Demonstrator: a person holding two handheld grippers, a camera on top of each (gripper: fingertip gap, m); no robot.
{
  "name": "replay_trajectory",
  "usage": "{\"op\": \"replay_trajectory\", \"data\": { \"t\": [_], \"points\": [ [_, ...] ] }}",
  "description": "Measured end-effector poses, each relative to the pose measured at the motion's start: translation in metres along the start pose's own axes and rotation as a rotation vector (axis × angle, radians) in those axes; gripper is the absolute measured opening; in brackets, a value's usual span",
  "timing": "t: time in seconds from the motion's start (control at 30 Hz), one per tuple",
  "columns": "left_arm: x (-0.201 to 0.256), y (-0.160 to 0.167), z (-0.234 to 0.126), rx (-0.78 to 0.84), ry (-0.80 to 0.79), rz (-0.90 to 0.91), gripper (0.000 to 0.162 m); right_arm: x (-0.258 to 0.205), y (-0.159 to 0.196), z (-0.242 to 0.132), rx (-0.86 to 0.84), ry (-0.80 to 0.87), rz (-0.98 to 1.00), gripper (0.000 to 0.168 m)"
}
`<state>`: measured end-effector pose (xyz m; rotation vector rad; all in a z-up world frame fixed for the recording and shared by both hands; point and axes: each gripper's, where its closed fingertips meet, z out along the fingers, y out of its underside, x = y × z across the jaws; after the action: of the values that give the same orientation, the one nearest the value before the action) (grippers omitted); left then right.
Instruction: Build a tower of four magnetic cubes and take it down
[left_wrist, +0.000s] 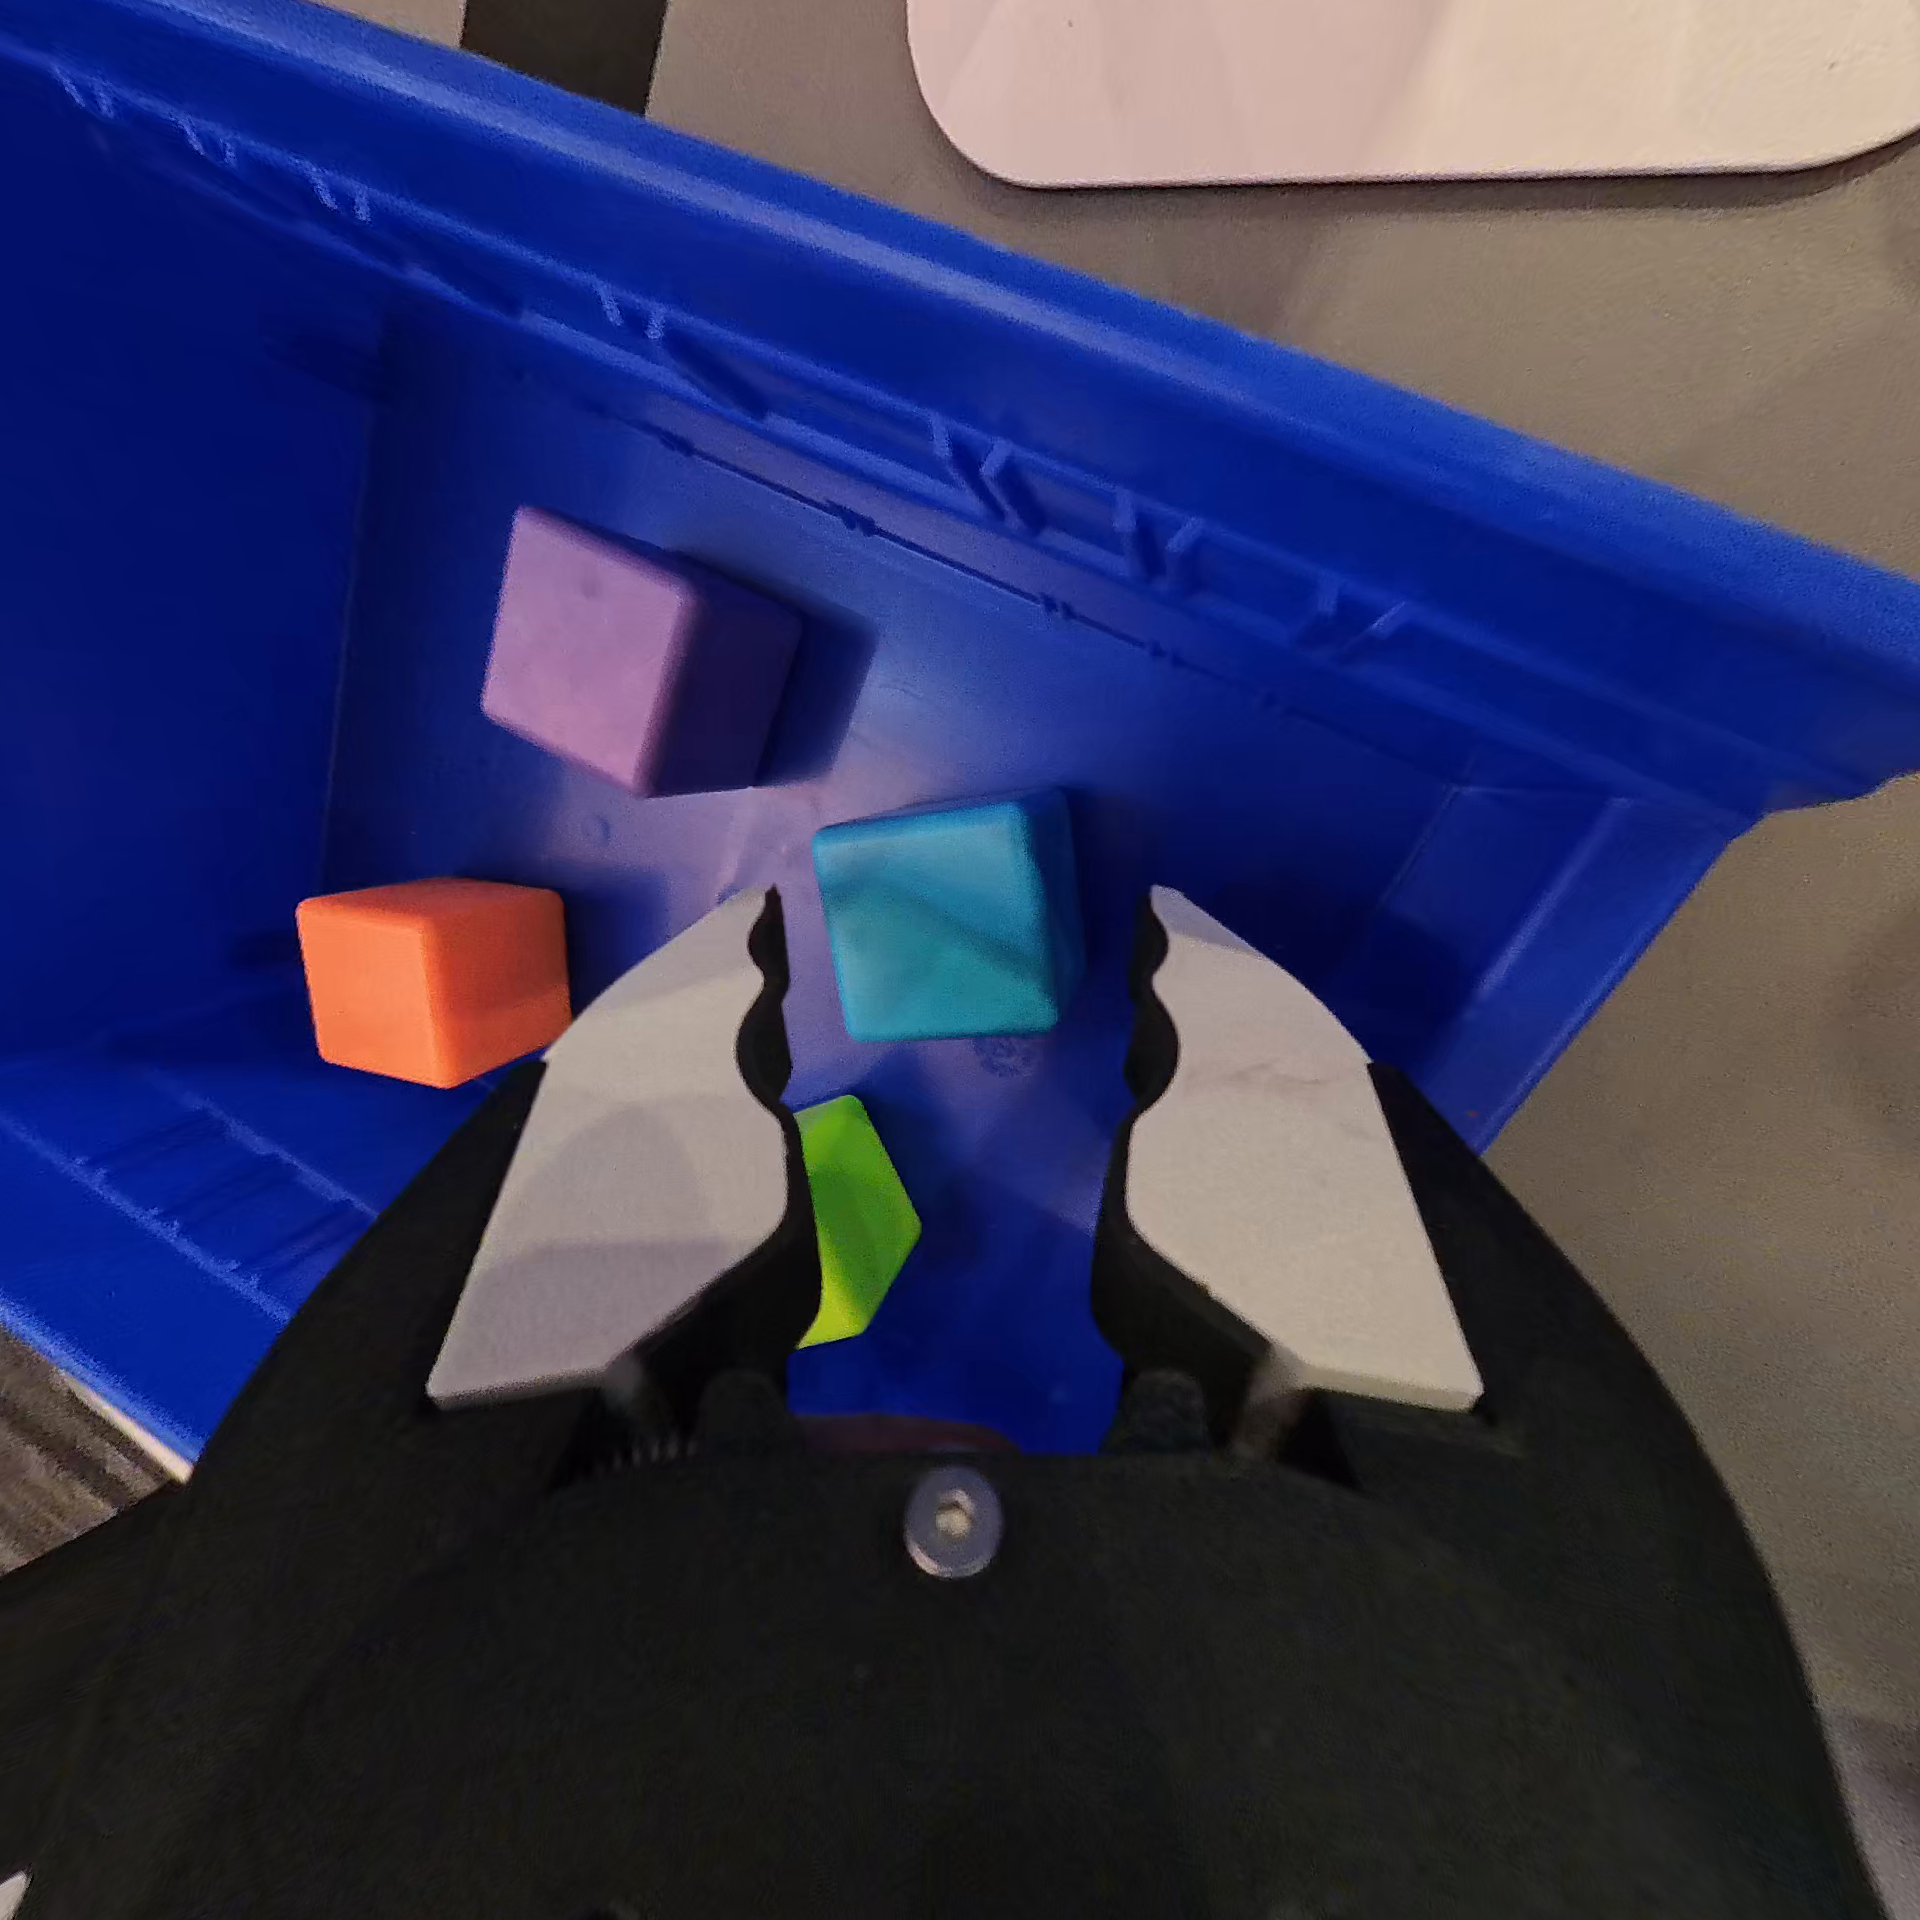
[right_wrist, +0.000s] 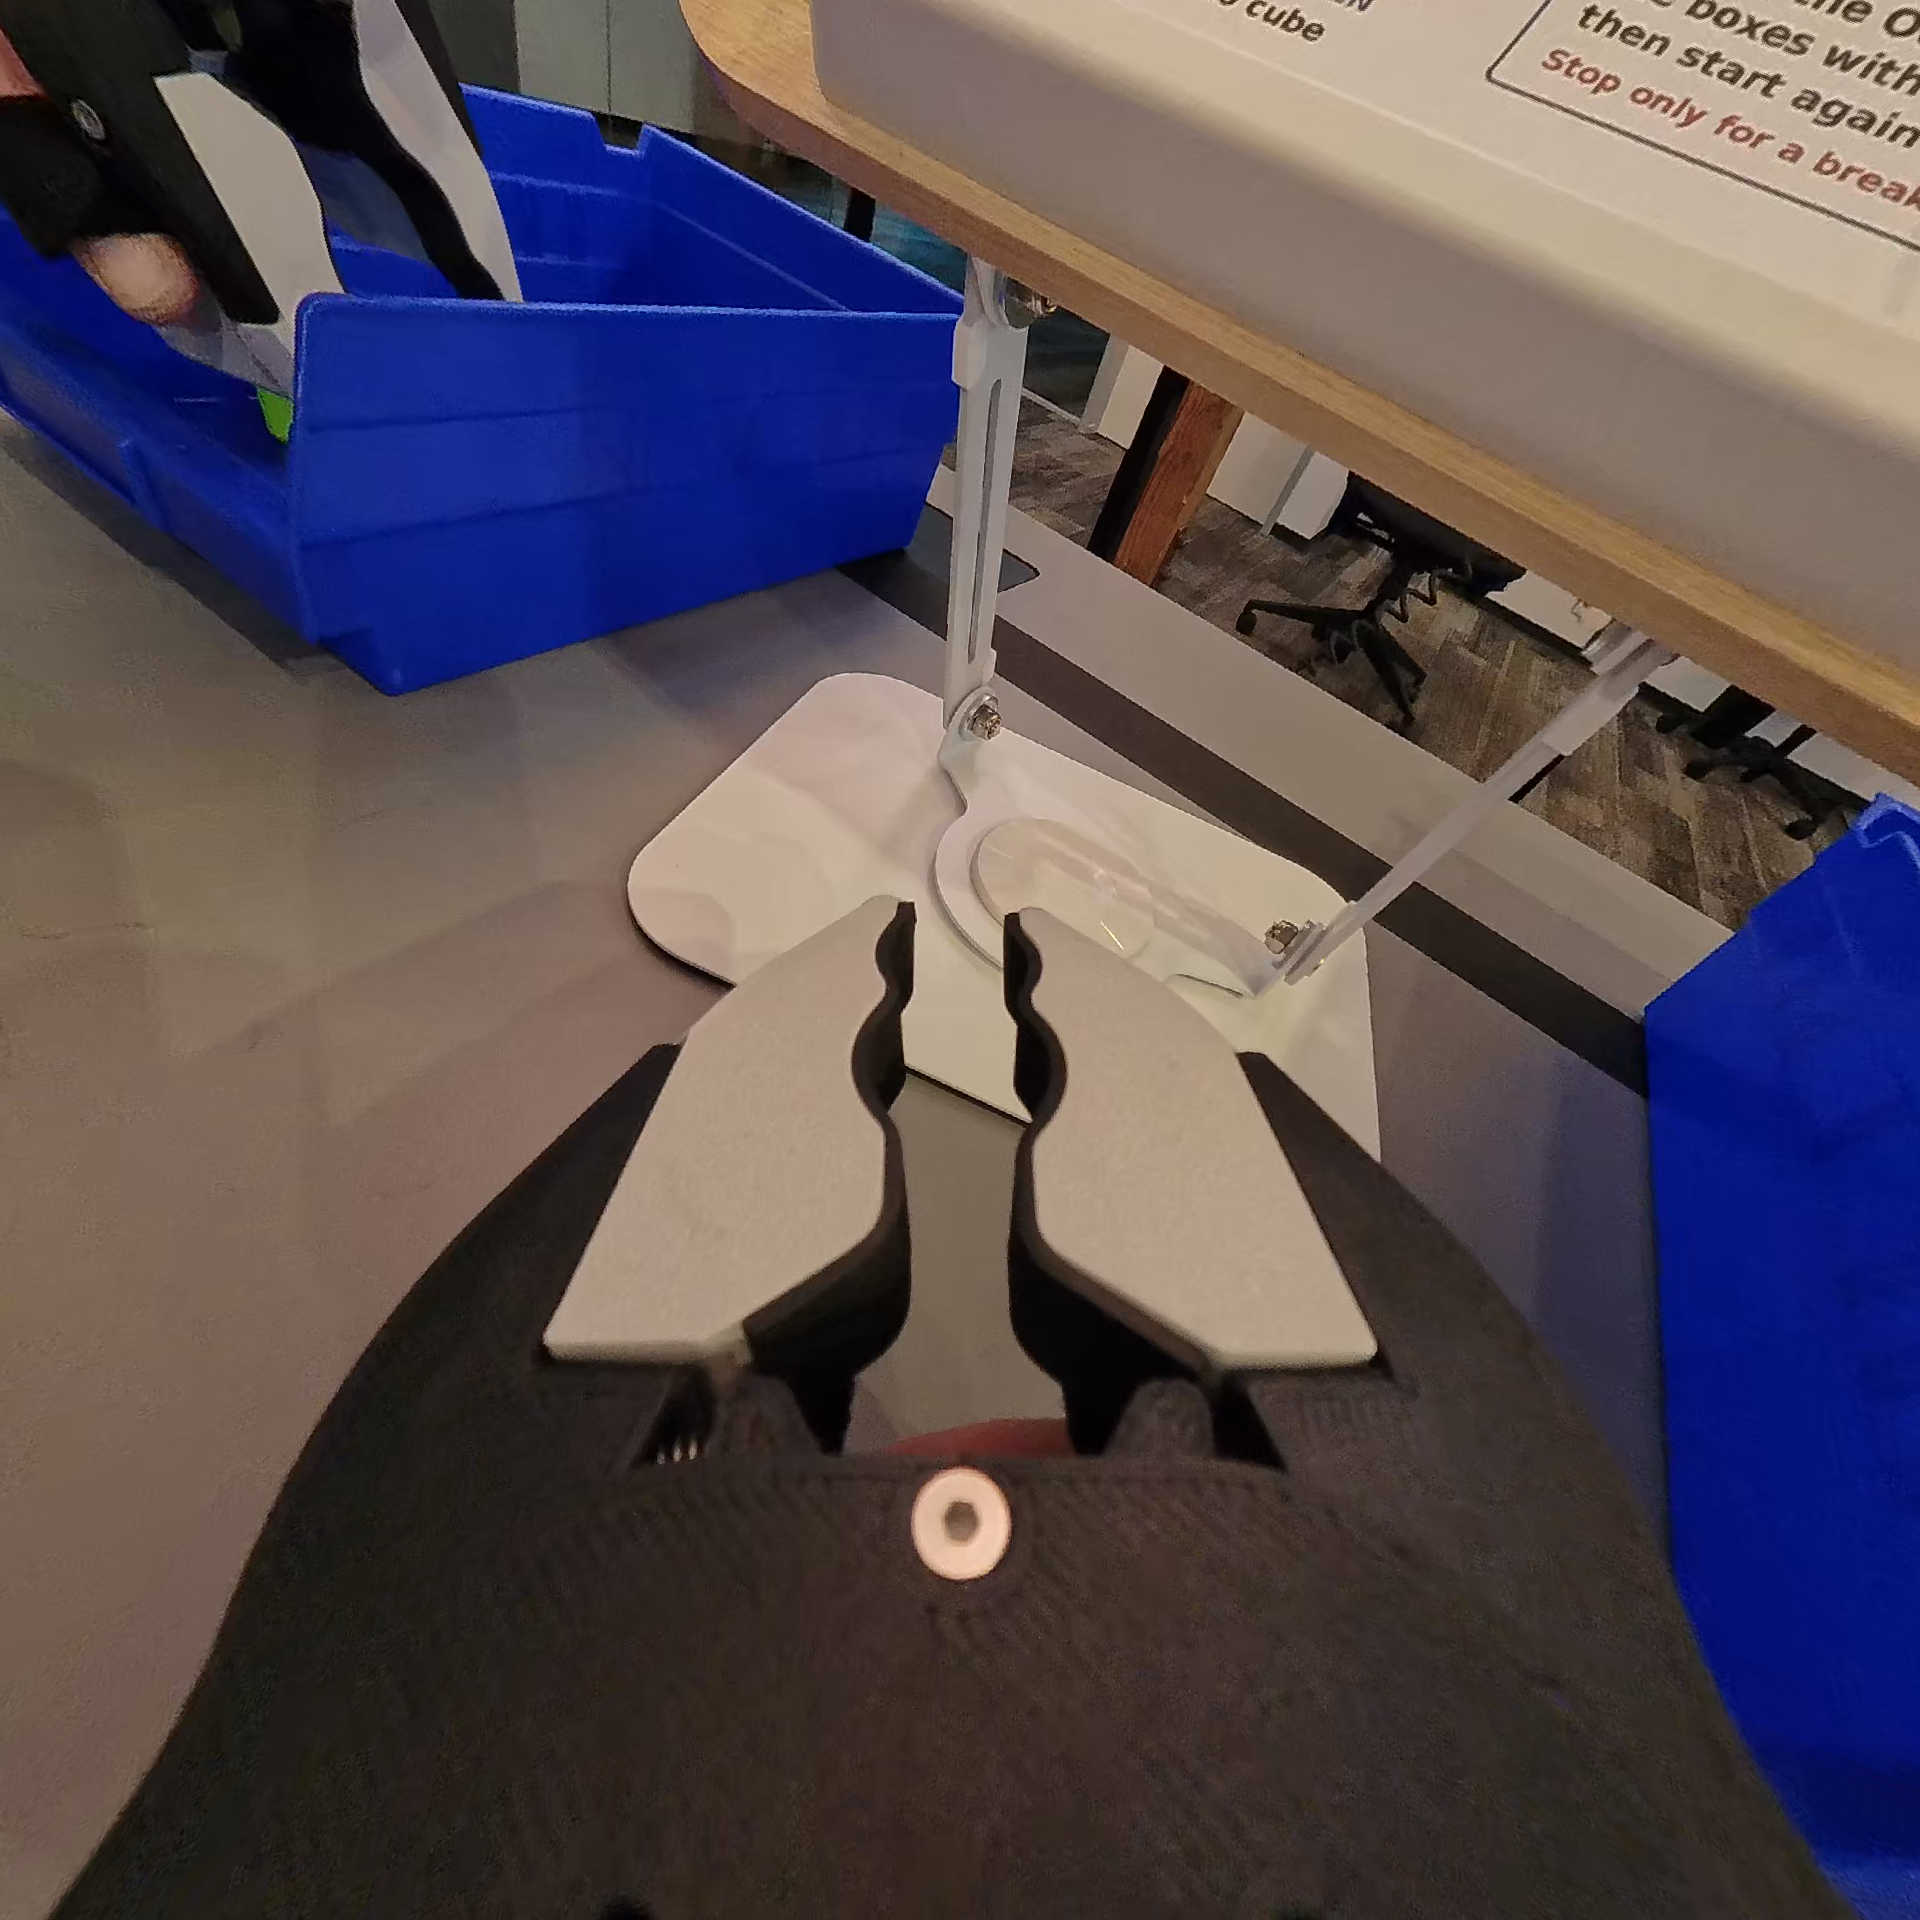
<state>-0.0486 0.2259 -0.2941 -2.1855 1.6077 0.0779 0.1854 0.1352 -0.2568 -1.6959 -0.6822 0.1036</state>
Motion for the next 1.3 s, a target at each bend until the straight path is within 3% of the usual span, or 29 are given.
{"op": "replay_trajectory", "data": {
  "t": [0.5,0.77,0.97,1.3],
  "points": [
    [0.001,0.011,0.028,-0.1,0.024,-0.011,0.06,-0.001,0.0,0.0,-0.003,-0.003,-0.008,0.017],
    [-0.001,0.007,0.028,-0.077,0.016,0.002,0.053,-0.001,0.0,0.0,-0.002,-0.004,-0.007,0.016],
    [-0.005,0.006,0.004,-0.041,-0.008,-0.014,0.052,-0.001,0.0,0.0,-0.002,-0.005,-0.003,0.016],
    [0.02,-0.018,-0.077,0.049,-0.065,0.07,0.051,0.002,0.0,0.0,0.003,-0.011,0.012,0.017]
  ]
}}
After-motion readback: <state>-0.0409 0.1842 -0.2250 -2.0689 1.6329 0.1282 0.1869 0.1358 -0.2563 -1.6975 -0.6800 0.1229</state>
